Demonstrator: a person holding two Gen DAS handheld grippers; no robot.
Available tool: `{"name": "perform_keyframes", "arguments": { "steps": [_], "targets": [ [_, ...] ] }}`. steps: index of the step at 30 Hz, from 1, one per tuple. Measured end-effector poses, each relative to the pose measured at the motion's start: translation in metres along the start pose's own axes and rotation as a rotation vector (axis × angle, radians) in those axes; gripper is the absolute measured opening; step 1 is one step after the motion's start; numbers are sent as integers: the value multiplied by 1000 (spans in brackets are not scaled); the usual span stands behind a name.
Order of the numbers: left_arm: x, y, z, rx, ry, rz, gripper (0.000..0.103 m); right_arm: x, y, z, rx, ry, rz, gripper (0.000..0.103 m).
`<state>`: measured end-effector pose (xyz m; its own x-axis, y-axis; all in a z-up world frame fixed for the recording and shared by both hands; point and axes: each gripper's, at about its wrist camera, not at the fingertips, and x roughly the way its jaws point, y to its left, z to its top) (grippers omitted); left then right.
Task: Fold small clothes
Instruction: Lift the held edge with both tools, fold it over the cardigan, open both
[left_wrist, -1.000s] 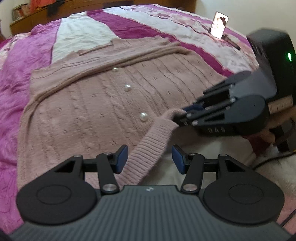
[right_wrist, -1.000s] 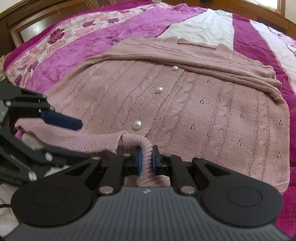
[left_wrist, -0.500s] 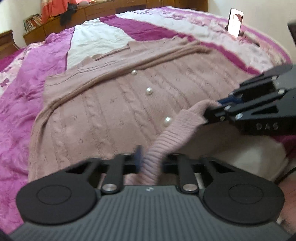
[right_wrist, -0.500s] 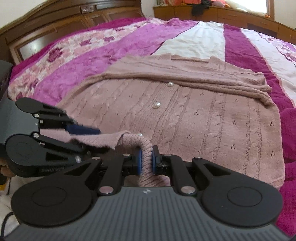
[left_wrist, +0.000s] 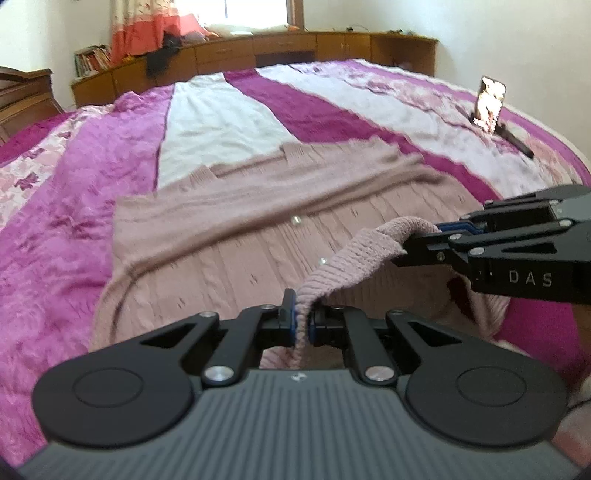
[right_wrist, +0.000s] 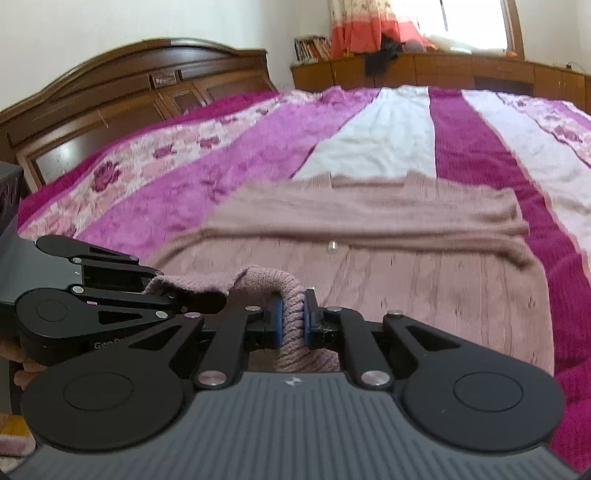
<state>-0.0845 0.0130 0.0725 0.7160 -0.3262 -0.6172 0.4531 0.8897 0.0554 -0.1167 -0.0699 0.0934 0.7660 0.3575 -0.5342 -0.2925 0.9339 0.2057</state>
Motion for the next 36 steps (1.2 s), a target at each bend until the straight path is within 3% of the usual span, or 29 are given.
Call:
{"name": "perform_keyframes", "arguments": {
  "steps": [17, 29, 36],
  "targets": [
    [7, 21, 61, -46, -131, 43, 7, 15, -6, 65, 23, -163, -17, 10],
    [15, 33, 104, -24, -235, 94, 7, 32, -17, 114, 25, -261, -24, 10],
    [50, 50, 135, -14, -273, 110, 7, 67, -27, 156, -34, -285, -65, 10]
  ]
}}
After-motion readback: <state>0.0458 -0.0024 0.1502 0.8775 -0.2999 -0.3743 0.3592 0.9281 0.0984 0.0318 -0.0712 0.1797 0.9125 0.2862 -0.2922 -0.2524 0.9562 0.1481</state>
